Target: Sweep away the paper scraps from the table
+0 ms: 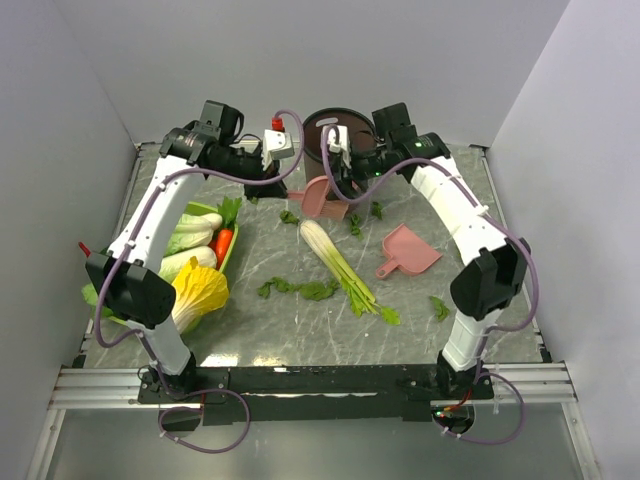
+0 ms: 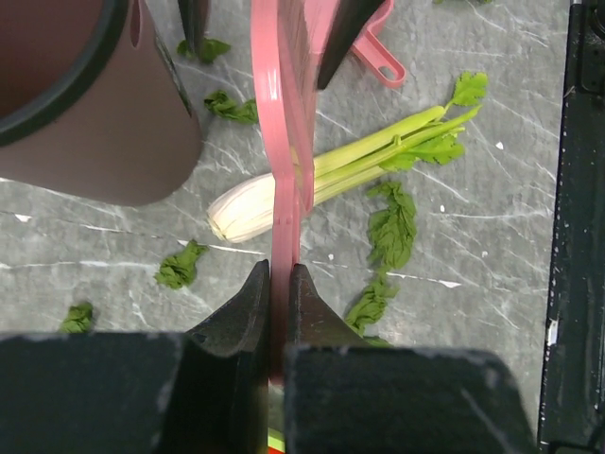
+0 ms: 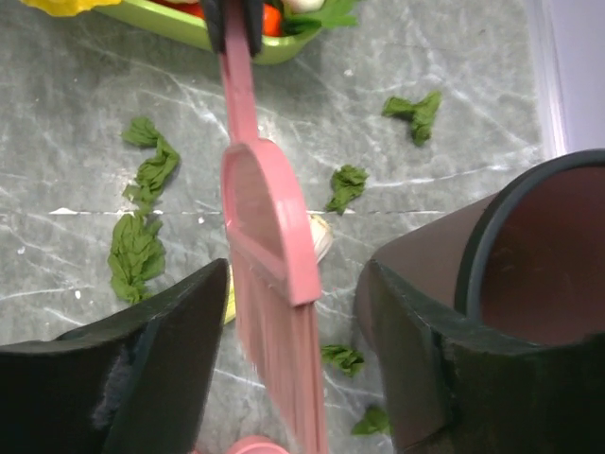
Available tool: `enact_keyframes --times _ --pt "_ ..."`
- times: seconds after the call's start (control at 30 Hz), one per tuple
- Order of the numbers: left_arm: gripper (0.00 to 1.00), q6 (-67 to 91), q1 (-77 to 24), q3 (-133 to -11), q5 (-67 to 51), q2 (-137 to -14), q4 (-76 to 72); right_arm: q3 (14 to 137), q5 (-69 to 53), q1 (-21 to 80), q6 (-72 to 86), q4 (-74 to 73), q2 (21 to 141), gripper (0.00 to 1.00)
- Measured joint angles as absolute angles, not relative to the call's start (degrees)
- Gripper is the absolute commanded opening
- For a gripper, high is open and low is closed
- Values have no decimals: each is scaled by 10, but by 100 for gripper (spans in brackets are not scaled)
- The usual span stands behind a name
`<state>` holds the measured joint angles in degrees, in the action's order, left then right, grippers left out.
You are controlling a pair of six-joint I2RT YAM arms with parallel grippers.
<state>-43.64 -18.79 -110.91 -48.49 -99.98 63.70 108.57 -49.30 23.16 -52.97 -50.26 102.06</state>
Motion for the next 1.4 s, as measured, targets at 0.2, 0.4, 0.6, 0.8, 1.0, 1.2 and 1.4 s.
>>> enact_keyframes --times 0.2,0.4,0.6,0.8,1.0,1.2,1.4 --pt "2 -433 -186 -1108 -480 -999 621 1136 -514 232 -521 -556 1075 5" --pt "53 -388 -167 -1103 -510 -999 575 1203 -546 220 -494 -613 1112 0" --pt "67 -245 -124 -1066 -597 -999 477 1229 -603 190 -458 -653 1126 0" --pt "65 -154 -106 -1065 -655 -1003 413 1252 -645 176 -426 -678 1146 0" --pt "60 -112 -116 -1065 -691 -1020 383 1253 -657 176 -398 -673 1146 0" --pt "44 -100 -126 -1065 -698 -1039 381 1253 -661 176 -377 -664 1146 0" --pt "15 -86 -128 -1065 -708 -1039 371 1253 -660 176 -366 -657 1146 0"
